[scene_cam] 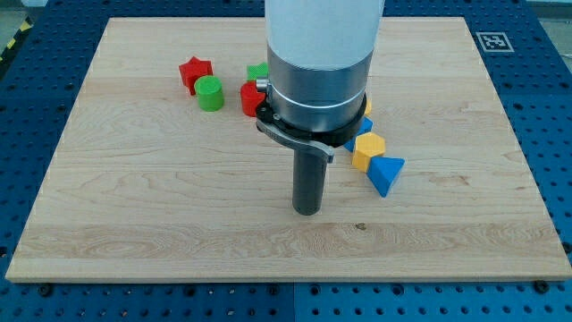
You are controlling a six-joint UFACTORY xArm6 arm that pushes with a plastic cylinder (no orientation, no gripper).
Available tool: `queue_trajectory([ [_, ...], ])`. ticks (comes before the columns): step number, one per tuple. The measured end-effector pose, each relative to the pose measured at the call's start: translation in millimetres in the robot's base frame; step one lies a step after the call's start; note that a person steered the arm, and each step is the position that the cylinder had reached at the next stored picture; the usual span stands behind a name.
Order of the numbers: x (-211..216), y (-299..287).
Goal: Point at the line of blocks
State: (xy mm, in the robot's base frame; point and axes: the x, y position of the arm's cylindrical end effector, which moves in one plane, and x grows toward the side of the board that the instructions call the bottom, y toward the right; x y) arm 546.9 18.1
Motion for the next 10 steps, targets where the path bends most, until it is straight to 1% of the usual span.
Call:
queue_trajectory([
  [4,-15.1,0.1],
  [5,-46.6,14.3],
  [6,-64.4,22.5],
  [10,-74.4,40.2],
])
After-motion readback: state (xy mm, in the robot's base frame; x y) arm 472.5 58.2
